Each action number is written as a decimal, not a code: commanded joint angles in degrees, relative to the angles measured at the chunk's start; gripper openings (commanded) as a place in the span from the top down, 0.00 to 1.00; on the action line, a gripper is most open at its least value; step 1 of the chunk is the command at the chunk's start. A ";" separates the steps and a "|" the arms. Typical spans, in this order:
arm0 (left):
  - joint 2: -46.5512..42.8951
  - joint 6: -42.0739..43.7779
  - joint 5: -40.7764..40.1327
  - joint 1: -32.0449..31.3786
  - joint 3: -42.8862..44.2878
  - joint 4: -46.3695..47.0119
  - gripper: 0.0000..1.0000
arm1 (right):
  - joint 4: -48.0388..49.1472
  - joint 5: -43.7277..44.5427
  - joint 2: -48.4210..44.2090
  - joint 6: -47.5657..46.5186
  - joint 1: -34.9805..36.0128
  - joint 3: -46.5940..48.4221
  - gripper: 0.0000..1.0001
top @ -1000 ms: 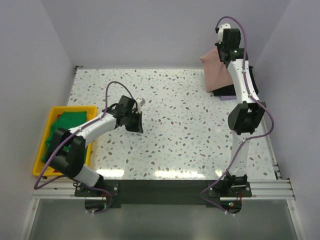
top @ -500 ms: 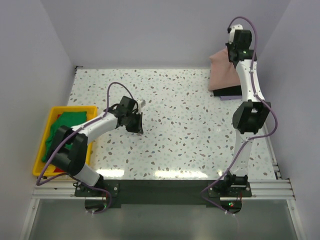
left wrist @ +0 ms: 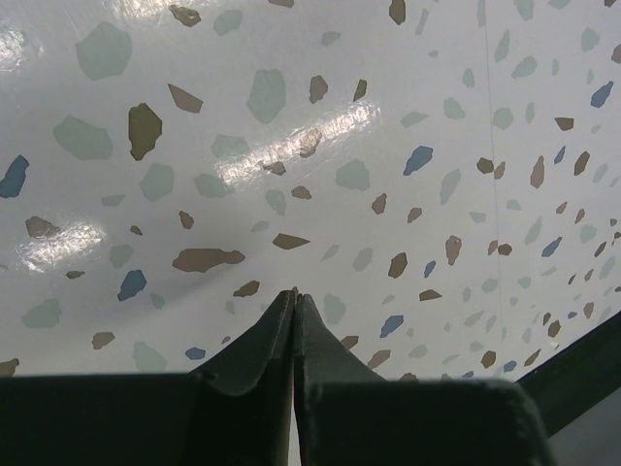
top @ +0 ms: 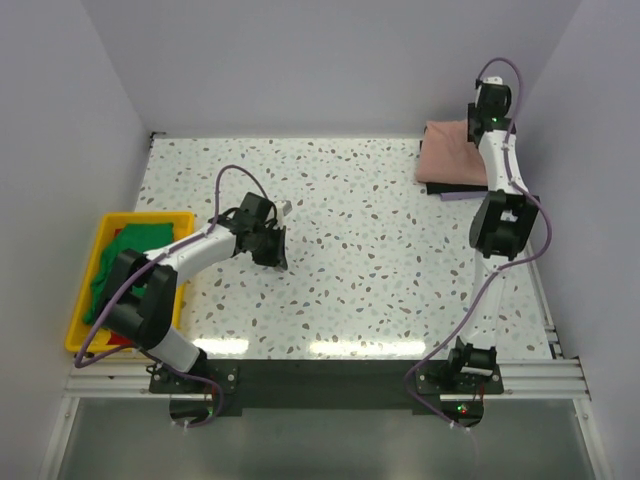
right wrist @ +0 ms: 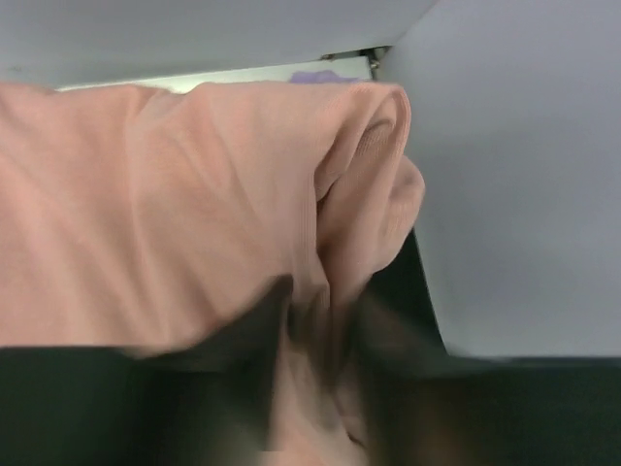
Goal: Fold and stack the t-shirts
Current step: Neatly place the folded tshirt to the corner, then reset both grippers
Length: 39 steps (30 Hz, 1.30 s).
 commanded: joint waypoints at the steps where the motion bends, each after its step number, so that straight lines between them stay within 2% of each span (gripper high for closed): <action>1: -0.48 1.33 1.81 0.36 -0.10 1.83 0.92 | 6.79 3.55 -1.27 3.70 -0.95 0.01 0.43; 2: -0.48 1.33 1.98 0.36 -0.10 2.01 0.91 | 7.14 4.16 -1.36 4.75 -0.95 -0.51 0.20; 3: -0.65 1.33 2.16 0.36 -0.10 2.01 0.90 | 7.06 4.17 -1.54 5.37 -0.86 -0.61 0.08; 4: -0.83 1.33 2.16 0.36 -0.10 2.01 0.89 | 6.88 4.17 -1.97 6.07 -0.95 -0.69 0.01; 8: -1.97 1.16 1.72 0.36 -0.01 2.10 0.81 | 5.83 3.82 -5.74 9.50 -0.95 -2.45 0.01; 15: -4.52 0.98 0.76 0.36 0.51 2.18 0.77 | 2.40 0.23 -15.75 20.84 -0.60 -9.73 0.02; 23: -9.00 0.37 -2.58 0.36 1.57 2.27 0.72 | 7.83 -6.55 -36.32 28.48 4.75 -36.79 0.01; 31: -14.36 -0.07 -5.22 0.45 0.95 1.48 0.72 | 10.92 -9.79 -59.16 32.70 22.42 -65.77 0.01; 35: -16.73 -0.34 -6.36 0.45 -0.53 1.57 0.72 | 12.32 -14.89 -67.25 36.22 26.55 -76.53 0.01; 39: -18.67 -0.86 -6.98 0.45 -1.77 1.74 0.71 | 11.19 -19.02 -73.85 37.37 27.00 -82.95 0.01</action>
